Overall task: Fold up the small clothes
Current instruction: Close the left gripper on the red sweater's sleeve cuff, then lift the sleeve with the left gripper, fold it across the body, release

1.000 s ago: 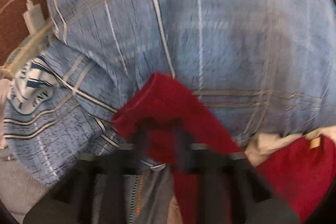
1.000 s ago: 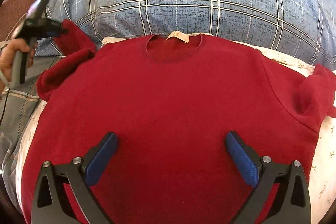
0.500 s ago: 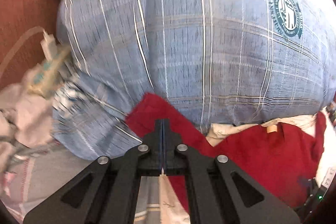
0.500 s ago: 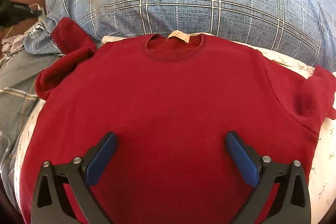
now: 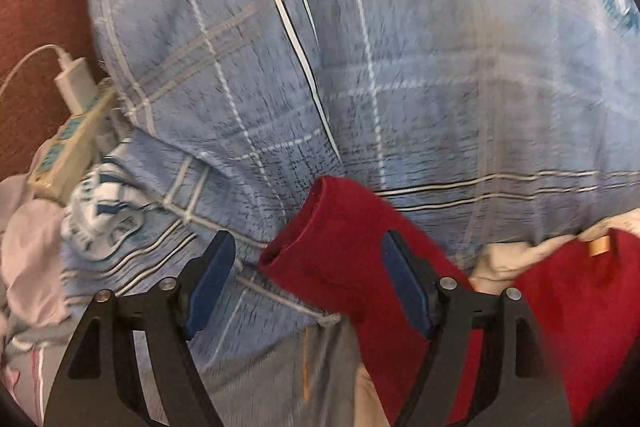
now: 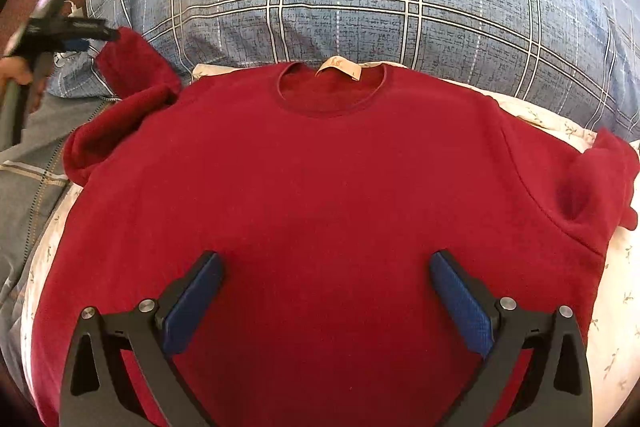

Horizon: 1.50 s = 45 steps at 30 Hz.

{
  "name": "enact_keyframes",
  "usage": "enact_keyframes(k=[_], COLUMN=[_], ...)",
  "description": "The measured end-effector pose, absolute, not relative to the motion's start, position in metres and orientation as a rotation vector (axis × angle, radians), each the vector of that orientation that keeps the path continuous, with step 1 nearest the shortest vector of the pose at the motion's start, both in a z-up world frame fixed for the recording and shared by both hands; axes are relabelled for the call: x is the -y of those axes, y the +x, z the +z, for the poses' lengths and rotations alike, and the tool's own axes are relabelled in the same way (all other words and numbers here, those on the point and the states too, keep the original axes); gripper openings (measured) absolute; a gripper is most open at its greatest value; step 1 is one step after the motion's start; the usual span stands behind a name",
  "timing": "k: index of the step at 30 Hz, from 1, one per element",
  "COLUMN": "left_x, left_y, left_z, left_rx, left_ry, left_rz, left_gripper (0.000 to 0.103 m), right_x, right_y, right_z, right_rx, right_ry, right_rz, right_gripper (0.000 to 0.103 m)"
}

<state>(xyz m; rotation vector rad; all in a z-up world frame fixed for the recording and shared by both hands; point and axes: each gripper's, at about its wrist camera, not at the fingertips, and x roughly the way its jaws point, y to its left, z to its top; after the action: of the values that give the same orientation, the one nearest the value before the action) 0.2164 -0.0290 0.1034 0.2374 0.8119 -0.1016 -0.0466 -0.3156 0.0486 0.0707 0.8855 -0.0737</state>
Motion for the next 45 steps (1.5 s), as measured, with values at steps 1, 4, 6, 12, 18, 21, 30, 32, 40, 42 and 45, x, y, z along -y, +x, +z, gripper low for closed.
enact_keyframes(k=[1,4,6,12,18,21,30,32,40,42,45], left_x=[0.031,0.032,0.03,0.029,0.042,0.072,0.204,0.233,0.266,0.248,0.21], left_y=[0.225,0.236,0.232,0.181,0.114,0.092,0.026,0.014,-0.006,-0.001,0.004], left_z=[0.094,0.077,0.076,0.129,0.198,0.222,0.251,0.241,0.197,0.2,0.203], left_rx=[-0.833,-0.912,-0.935,-0.899,-0.882,-0.886,-0.94,-0.972,-1.112,-1.091,-1.01], left_ry=[0.244,0.25,0.227,0.226,0.184,0.179,0.107,0.107,-0.025,-0.041,-0.021], left_rz=[-0.092,-0.068,-0.075,-0.149,-0.265,-0.366,-0.782,-0.856,-1.016,-0.992,-0.87], left_gripper=[0.067,0.01,0.009,0.009,0.009,0.009,0.009,0.011,0.068,0.068,0.07], right_x=[0.316,0.316,0.316,0.316,0.312,0.317,0.371,0.391,0.45,0.45,0.442], right_y=[-0.047,-0.047,-0.047,-0.047,-0.048,-0.053,-0.099,-0.106,-0.123,-0.123,-0.121], right_z=[0.048,0.048,0.048,0.048,0.049,0.056,0.095,0.101,0.112,0.114,0.119], right_rx=[-0.884,-0.882,-0.882,-0.879,-0.883,-0.89,-0.856,-0.846,-0.794,-0.788,-0.772], right_ry=[0.072,0.074,0.078,0.086,0.086,0.111,0.214,0.255,0.461,0.457,0.417], right_rz=[-0.073,-0.071,-0.068,-0.066,-0.072,-0.062,-0.102,-0.132,-0.209,-0.194,-0.155], right_gripper=[0.103,0.103,0.103,0.103,0.103,0.1,0.1,0.101,0.102,0.102,0.102])
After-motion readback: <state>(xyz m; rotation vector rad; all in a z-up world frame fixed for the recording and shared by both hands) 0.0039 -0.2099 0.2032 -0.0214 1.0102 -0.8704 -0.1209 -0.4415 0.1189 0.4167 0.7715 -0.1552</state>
